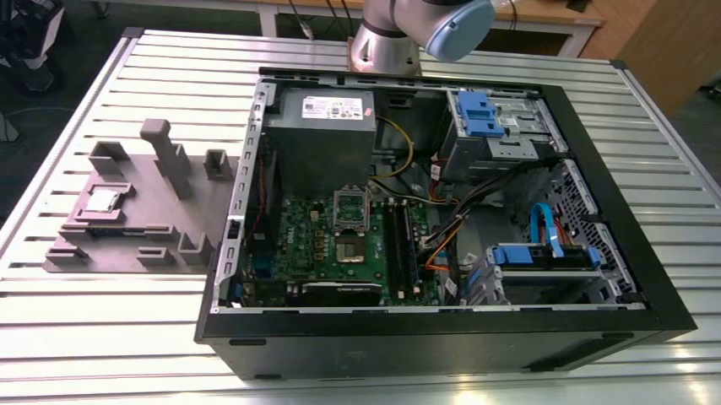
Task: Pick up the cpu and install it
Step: 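Reach for the cpu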
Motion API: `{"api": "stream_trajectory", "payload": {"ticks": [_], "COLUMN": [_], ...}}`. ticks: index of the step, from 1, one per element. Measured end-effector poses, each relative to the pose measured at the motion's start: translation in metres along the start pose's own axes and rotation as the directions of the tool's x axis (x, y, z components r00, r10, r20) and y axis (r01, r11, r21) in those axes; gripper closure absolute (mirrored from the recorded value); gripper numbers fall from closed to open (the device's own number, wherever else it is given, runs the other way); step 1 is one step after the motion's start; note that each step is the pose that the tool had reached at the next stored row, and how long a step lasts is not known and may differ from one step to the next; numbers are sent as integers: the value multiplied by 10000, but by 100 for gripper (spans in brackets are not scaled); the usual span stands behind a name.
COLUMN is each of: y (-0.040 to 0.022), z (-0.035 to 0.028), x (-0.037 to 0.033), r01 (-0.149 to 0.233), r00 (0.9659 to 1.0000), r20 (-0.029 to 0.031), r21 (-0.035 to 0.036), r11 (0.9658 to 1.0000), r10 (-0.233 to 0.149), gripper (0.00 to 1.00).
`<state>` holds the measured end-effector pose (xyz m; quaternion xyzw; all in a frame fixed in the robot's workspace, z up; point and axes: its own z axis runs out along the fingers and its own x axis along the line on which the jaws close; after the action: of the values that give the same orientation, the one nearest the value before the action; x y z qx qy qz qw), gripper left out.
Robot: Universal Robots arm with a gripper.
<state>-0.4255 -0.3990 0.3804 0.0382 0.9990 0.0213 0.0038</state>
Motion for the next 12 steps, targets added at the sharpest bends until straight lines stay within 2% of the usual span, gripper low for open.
{"api": "stream_trajectory", "payload": {"ticks": [12], "y": [-12], "z": [9], "x": [152], "r01": [0], "r00": [10000], "r20": [-3], "r21": [0], "r11": [10000], "r10": [0], "gripper": [89]}}
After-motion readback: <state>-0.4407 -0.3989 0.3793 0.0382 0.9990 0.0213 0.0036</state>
